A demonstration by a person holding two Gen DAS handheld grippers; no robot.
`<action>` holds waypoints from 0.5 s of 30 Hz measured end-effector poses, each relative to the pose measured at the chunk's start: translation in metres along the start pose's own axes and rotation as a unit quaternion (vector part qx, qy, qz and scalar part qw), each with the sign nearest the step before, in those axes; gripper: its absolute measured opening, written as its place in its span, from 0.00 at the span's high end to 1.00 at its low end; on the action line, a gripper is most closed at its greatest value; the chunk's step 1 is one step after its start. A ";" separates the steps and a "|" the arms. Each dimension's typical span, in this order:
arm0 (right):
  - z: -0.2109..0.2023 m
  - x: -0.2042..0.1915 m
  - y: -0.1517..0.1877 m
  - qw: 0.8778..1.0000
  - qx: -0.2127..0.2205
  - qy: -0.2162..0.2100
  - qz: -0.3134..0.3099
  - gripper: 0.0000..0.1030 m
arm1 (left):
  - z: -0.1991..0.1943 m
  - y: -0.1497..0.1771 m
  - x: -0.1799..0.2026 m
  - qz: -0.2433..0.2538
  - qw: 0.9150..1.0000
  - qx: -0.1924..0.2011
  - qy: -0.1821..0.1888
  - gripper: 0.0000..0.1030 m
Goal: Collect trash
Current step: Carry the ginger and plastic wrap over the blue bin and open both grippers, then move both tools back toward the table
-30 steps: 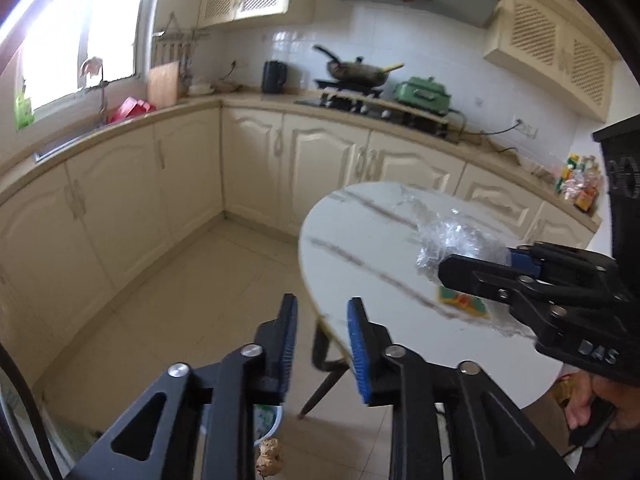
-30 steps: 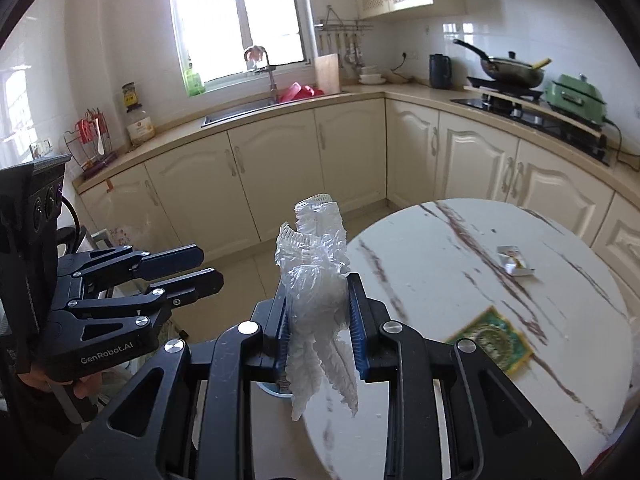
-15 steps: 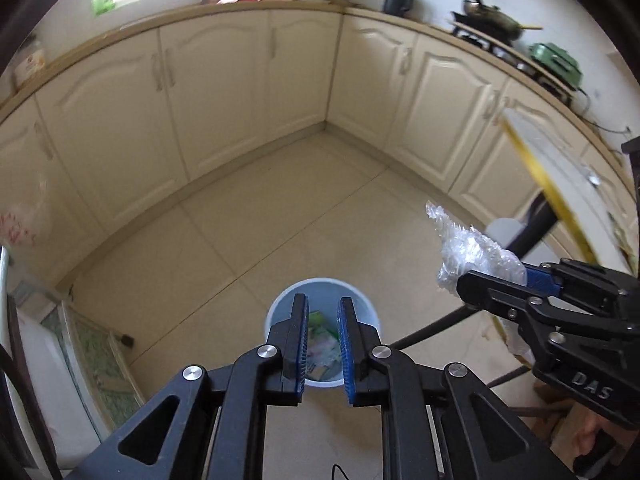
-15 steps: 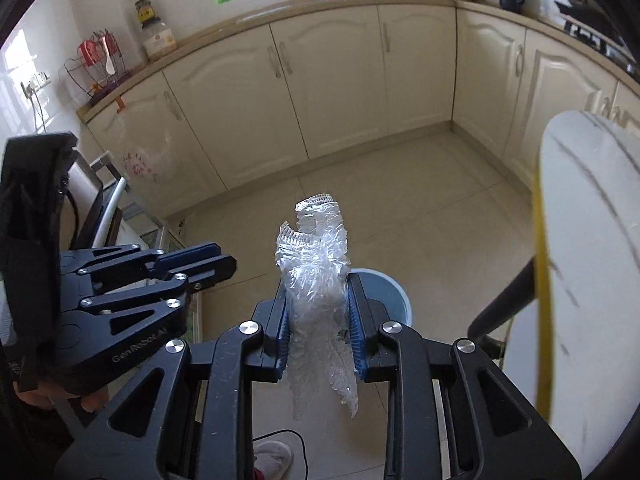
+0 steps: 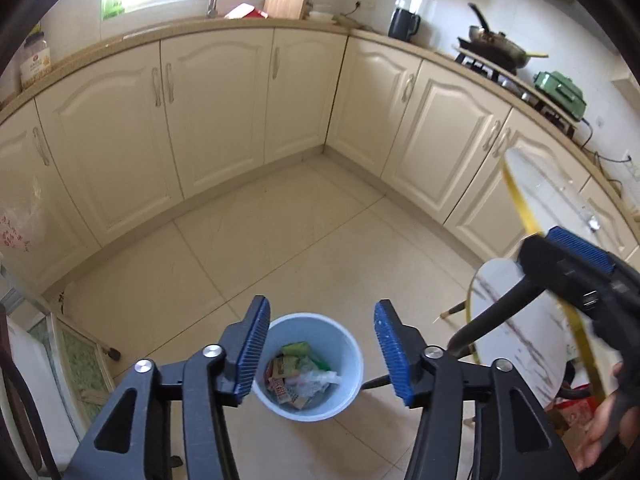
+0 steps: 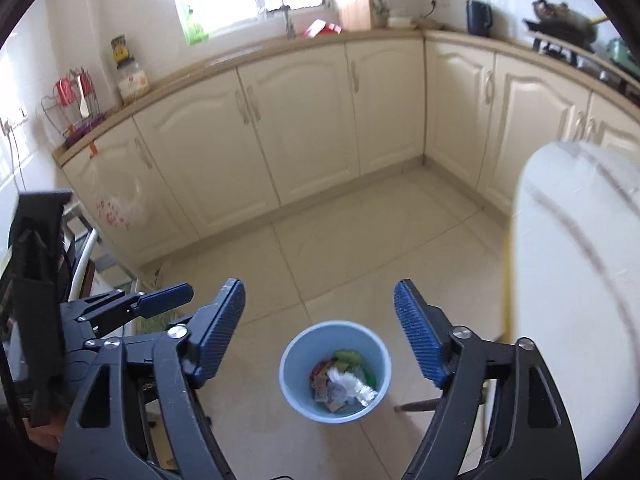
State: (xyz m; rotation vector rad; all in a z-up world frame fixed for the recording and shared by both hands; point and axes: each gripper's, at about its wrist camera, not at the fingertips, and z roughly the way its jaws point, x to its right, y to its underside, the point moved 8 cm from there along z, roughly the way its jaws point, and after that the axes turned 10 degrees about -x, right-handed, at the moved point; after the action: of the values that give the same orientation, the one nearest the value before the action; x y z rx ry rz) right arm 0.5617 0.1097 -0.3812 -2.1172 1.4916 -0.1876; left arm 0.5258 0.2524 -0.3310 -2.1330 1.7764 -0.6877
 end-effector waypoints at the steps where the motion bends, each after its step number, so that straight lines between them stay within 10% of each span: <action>1: -0.017 0.003 -0.003 1.000 0.014 -0.005 0.000 0.18 | -0.007 0.002 0.006 0.004 1.000 0.008 -0.002 0.42; 15: -0.186 0.177 -0.001 0.990 0.047 0.126 0.044 0.08 | -0.074 0.019 0.160 0.113 0.991 0.071 0.032 0.17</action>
State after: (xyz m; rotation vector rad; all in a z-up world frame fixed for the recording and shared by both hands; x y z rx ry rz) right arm 0.5539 -0.1147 -0.2567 -2.0065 1.6800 -0.4977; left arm 0.4917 0.0987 -0.2498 -1.8037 1.9028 -0.8029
